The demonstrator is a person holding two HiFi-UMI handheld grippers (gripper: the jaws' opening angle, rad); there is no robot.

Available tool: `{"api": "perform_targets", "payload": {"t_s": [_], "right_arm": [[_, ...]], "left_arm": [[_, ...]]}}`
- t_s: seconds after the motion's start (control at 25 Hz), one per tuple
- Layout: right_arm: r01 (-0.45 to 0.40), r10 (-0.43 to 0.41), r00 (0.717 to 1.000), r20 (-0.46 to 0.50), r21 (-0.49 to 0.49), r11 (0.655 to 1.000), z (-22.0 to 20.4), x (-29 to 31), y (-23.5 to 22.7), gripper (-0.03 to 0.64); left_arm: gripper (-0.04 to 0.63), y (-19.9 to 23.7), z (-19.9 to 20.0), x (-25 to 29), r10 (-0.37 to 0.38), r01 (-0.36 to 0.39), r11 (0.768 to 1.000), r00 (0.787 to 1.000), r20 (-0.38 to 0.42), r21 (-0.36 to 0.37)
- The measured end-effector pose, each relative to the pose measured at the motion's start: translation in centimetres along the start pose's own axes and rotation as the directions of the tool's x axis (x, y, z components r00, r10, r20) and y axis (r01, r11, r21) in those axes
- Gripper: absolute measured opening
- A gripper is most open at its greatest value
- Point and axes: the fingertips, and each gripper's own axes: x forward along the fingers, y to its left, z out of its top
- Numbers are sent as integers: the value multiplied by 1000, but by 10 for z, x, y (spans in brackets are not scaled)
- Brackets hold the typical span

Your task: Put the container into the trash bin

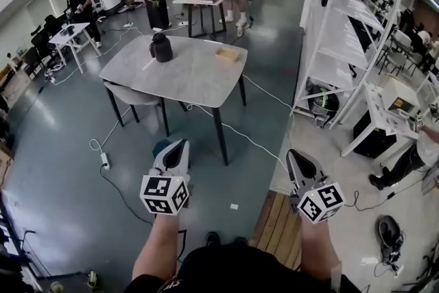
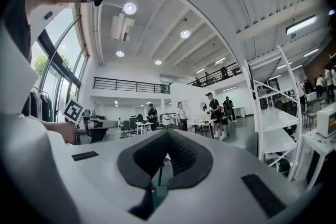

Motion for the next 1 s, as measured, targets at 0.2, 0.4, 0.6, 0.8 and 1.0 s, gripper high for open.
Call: {"api": "perform_targets", "payload": {"t_s": [0.2,0.4,0.6,0.8,1.0], "right_arm": [[-25,25,1000,-1,24,999,2,-17,0,-8],[-26,27,1000,-11,70,997,-15,-44,-7,-6],[-33,39,998,-53,110,993,-34,-56,-10,-6],[-32,37,998,-48,100,994,-27,-45,-21,-6],[-23,27,999,-45,90,996,-20,-26,-36,-6]], "left_arm": [[8,-23,1,-4,-27,27,999,1000,-3,28],[8,-30,-17,-22,-1,2,1000,1000,-30,7],[8,-30,-31,-35,31,-32,999,998,-60,-17],[8,-28,-23,-24,33,-34,999,998,-47,-9],[8,-29,-7,7,8,-7,1000,1000,-25,6]]}}
